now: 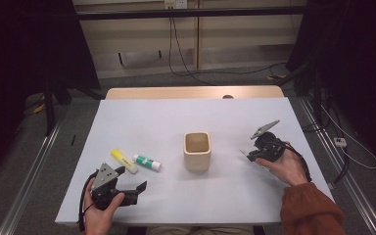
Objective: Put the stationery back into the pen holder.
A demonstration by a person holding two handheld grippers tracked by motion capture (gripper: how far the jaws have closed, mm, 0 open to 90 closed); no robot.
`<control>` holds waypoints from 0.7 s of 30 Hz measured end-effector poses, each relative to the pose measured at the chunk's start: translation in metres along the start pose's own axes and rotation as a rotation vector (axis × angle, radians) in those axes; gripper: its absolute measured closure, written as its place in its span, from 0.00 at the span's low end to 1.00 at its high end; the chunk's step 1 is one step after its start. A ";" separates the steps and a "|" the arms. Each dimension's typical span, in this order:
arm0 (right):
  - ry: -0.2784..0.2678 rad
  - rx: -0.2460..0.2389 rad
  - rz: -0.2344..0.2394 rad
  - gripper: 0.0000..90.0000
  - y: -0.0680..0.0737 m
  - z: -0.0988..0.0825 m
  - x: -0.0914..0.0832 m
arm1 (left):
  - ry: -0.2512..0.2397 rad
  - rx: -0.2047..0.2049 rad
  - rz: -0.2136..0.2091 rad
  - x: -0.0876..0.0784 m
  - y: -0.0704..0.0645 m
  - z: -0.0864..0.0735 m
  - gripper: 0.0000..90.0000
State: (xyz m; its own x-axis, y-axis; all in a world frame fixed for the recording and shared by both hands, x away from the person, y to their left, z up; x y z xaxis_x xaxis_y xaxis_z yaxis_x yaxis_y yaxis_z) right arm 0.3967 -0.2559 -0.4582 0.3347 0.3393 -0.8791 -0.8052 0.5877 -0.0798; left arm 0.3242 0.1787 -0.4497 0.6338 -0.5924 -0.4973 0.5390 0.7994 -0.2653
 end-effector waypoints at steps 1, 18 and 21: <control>-0.017 0.006 -0.005 0.90 0.000 0.001 -0.003 | 0.000 0.000 0.000 0.000 0.000 0.000 0.08; -0.246 0.013 -0.064 0.90 0.000 0.015 -0.027 | -0.002 -0.002 0.000 0.000 0.000 0.000 0.08; -0.268 0.038 -0.091 0.90 -0.001 0.018 -0.032 | -0.001 -0.003 0.000 0.000 0.000 0.000 0.08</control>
Point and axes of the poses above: each handheld gripper's, and its own axes: x roughly forward along the jaws, z roughly out of its top, y roughly to its left, the point moved 5 cm from there along x, roughly forward along the jaws, and after that the axes turned 12 degrees about -x, right-handed, at the moved point
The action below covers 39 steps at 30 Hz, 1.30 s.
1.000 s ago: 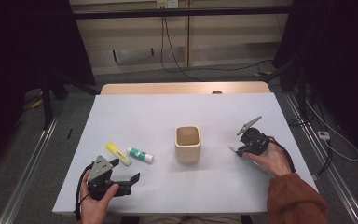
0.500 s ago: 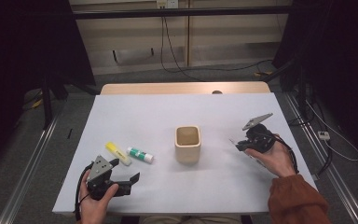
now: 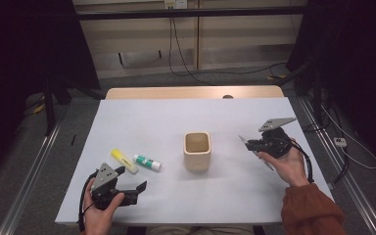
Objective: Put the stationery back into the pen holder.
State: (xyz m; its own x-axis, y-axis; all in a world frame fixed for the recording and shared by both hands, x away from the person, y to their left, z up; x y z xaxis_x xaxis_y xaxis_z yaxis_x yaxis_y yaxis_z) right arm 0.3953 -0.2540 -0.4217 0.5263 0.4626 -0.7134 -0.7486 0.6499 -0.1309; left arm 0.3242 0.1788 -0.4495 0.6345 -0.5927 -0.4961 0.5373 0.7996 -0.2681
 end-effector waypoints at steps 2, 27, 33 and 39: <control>-0.027 0.005 -0.014 0.90 0.001 0.003 -0.003 | -0.003 -0.002 -0.003 0.000 0.000 0.000 0.08; -0.322 -0.040 -0.035 0.90 0.025 0.052 -0.018 | -0.004 -0.004 0.005 0.000 0.001 0.000 0.08; -0.376 -0.025 -0.075 0.90 0.025 0.067 -0.022 | -0.004 -0.005 0.008 0.001 0.002 0.000 0.08; -0.424 -0.033 -0.052 0.90 0.028 0.083 -0.023 | -0.004 -0.008 0.008 0.001 0.002 -0.001 0.08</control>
Point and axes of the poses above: each handheld gripper's, and its own axes: x roughly forward along the jaws, z roughly out of its top, y roughly to its left, the point moved 5 cm from there along x, roughly forward along the jaws, and after that the axes turned 12 degrees about -x, right-handed, at the moved point
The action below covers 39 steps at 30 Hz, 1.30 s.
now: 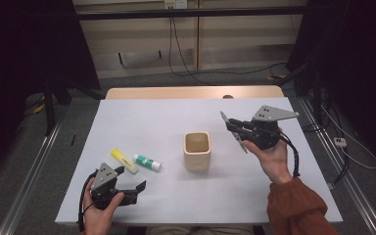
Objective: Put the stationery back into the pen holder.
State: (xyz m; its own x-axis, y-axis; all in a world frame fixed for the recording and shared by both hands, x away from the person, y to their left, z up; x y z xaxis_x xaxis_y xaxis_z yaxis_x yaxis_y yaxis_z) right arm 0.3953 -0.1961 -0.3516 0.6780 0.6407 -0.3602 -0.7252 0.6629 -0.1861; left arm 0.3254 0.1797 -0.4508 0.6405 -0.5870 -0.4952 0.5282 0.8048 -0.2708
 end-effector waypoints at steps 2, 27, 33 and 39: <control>-0.011 0.001 0.008 0.90 0.003 0.004 0.003 | 0.000 0.003 0.000 0.000 0.000 0.000 0.08; -0.158 0.021 0.100 0.90 0.018 0.042 0.029 | 0.005 0.004 0.001 -0.001 0.001 0.000 0.08; -0.181 0.022 0.120 0.90 0.023 0.052 0.037 | 0.005 0.004 0.000 -0.001 0.001 0.000 0.08; -0.233 0.032 0.104 0.90 0.025 0.059 0.042 | 0.002 0.006 -0.001 -0.001 0.001 0.000 0.08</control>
Point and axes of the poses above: each handheld gripper's, and its own axes: x roughly forward along the jaws, z roughly out of its top, y roughly to its left, the point moved 5 cm from there along x, roughly forward along the jaws, and after that the axes turned 12 degrees about -x, right-handed, at the moved point
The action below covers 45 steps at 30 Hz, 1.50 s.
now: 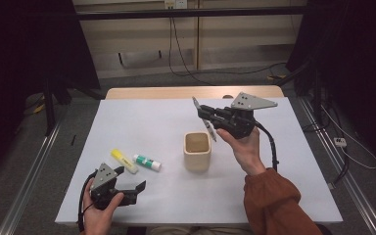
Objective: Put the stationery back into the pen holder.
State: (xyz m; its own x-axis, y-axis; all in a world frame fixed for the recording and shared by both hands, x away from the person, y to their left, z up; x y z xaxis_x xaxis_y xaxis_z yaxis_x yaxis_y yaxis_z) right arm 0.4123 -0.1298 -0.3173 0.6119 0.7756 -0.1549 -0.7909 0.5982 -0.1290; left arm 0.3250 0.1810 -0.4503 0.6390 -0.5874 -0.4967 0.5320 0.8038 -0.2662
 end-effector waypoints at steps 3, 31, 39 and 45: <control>-0.009 -0.002 -0.001 0.90 0.001 0.001 0.003 | 0.003 0.000 0.002 0.000 0.000 0.000 0.08; 0.040 0.068 0.043 0.90 0.014 -0.044 0.034 | 0.001 0.001 -0.001 0.000 -0.001 0.000 0.08; 0.087 0.052 0.044 0.90 0.014 -0.058 0.035 | -0.002 -0.001 -0.003 0.000 0.000 0.000 0.08; 0.108 0.052 0.040 0.89 0.014 -0.067 0.033 | -0.003 -0.003 -0.002 -0.001 -0.001 0.000 0.08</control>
State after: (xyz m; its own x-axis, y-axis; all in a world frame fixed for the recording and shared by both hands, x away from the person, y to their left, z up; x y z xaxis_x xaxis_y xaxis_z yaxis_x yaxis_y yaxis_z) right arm 0.4219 -0.1097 -0.3893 0.5750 0.7744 -0.2640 -0.8122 0.5791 -0.0704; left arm 0.3241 0.1805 -0.4495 0.6399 -0.5891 -0.4934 0.5316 0.8030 -0.2693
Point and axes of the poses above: each handheld gripper's, and its own axes: x roughly forward along the jaws, z roughly out of its top, y roughly to its left, the point moved 5 cm from there along x, roughly forward along the jaws, and after that the axes turned 12 degrees about -x, right-handed, at the moved point
